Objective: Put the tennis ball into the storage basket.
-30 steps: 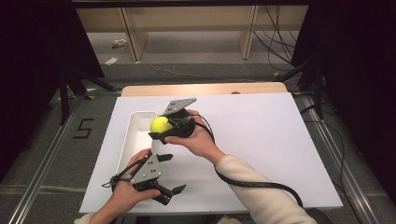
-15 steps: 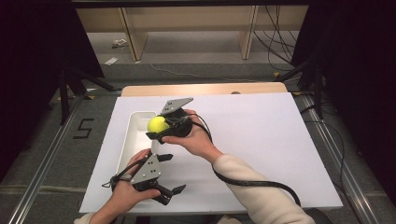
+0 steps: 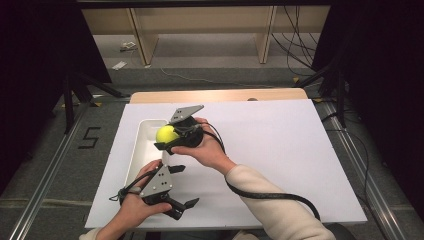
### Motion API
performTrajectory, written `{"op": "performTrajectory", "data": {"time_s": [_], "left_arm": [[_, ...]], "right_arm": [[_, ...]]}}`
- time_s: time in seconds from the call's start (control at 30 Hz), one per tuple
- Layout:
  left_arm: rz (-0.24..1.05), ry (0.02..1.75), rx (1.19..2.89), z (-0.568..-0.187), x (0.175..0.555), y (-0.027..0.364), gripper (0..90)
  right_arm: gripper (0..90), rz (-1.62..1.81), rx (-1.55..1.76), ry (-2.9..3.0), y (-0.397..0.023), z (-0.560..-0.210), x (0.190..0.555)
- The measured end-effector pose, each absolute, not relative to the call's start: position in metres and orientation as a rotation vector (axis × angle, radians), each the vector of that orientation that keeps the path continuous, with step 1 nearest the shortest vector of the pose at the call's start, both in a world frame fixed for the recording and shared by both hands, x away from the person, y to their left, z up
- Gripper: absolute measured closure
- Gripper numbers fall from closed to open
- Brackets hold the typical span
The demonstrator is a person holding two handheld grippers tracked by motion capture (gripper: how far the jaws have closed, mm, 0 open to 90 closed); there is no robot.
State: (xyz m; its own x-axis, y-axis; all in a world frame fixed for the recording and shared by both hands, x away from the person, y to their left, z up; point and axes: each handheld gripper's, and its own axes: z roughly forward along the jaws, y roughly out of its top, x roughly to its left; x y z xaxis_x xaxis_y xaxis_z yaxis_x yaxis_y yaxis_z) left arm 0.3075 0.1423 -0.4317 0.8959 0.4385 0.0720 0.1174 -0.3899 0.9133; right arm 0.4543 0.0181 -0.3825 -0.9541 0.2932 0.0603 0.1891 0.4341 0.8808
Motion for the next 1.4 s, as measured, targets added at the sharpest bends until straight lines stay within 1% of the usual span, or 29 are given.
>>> {"op": "performTrajectory", "data": {"time_s": [1.4], "left_arm": [[0.364,0.403,1.959,-0.431,0.308,0.143,0.0]], "right_arm": [[26.4,1.536,0.414,2.606,0.037,-0.381,0.462]]}}
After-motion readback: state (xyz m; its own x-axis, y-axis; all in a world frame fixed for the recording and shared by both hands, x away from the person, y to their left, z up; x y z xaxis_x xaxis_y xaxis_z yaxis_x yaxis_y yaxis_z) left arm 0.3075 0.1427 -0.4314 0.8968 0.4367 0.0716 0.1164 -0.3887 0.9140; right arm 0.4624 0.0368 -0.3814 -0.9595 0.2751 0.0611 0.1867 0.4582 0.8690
